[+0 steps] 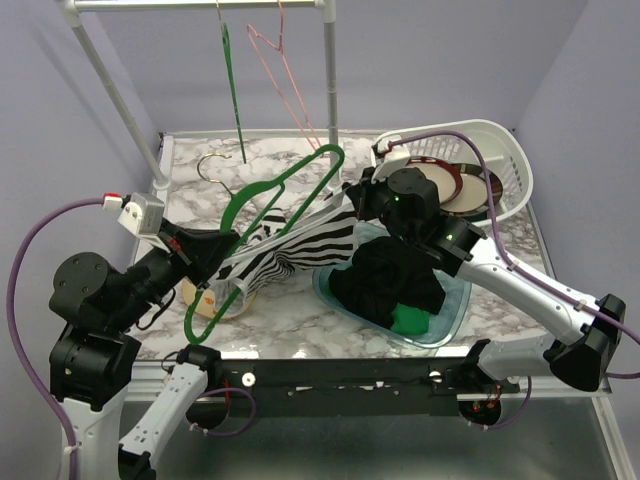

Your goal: Remove the tank top from the hanger

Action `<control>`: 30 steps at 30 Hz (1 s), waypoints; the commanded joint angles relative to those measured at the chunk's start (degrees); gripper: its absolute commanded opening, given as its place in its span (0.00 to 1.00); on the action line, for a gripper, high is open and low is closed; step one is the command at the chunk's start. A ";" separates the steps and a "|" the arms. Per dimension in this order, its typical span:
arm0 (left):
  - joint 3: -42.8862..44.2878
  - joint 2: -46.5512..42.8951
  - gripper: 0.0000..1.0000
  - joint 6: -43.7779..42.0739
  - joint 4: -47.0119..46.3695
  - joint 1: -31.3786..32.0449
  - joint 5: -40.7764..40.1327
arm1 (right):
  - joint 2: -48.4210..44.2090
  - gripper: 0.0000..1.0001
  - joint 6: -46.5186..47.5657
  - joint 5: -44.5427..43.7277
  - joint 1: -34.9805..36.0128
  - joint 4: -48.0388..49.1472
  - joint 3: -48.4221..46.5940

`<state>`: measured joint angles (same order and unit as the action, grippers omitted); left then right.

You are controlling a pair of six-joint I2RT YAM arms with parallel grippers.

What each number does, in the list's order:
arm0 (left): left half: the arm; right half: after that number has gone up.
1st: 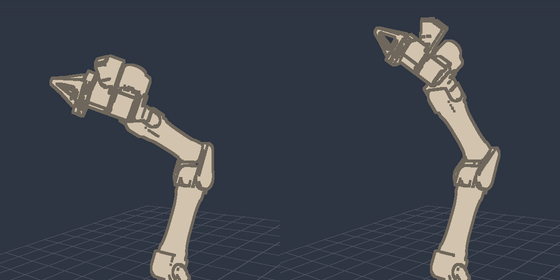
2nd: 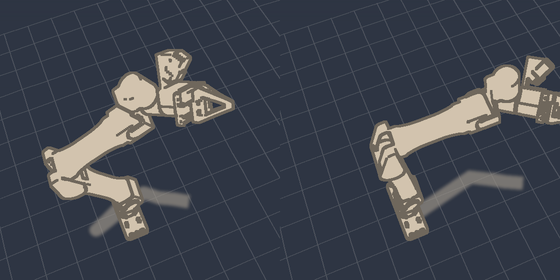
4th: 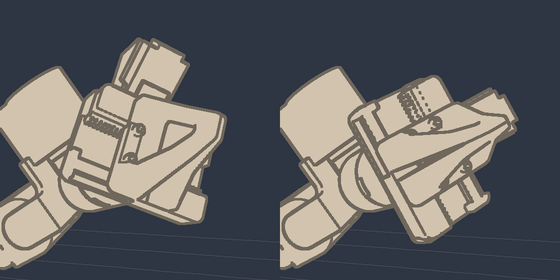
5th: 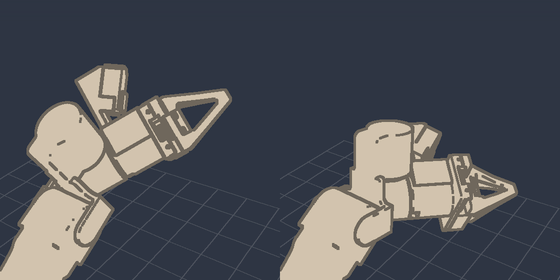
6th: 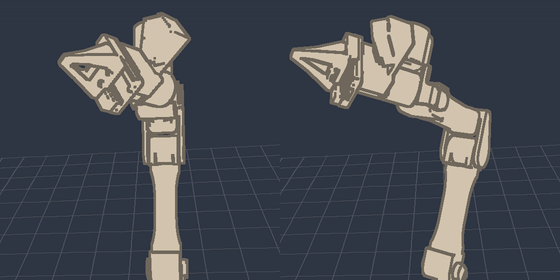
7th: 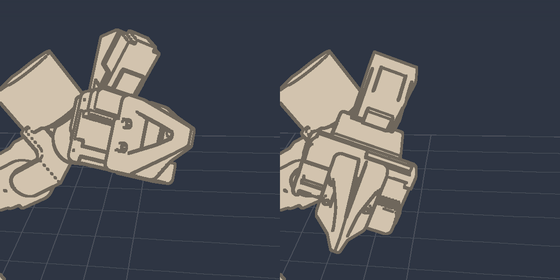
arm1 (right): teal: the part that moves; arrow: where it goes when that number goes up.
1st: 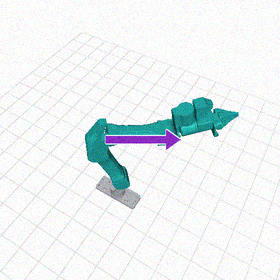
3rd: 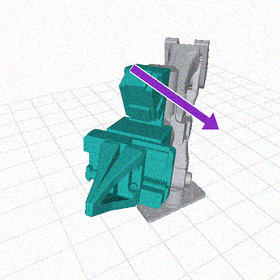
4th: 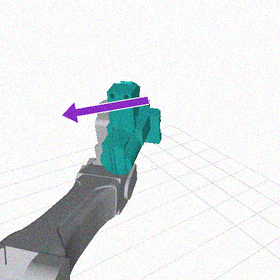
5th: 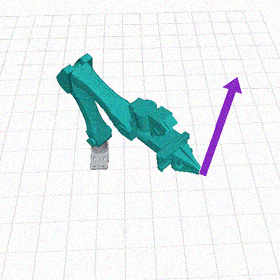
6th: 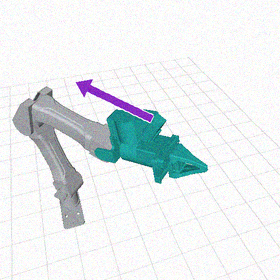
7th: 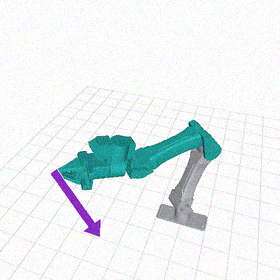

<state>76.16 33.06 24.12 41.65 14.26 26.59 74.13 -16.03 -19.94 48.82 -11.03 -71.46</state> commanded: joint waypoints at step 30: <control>-22.37 -8.54 0.00 3.13 -58.07 -0.02 -26.15 | 5.23 0.01 -1.29 64.41 7.96 12.17 9.32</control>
<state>53.87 22.87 27.88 -2.59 14.26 3.60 77.80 -19.40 36.91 54.57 2.66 -61.56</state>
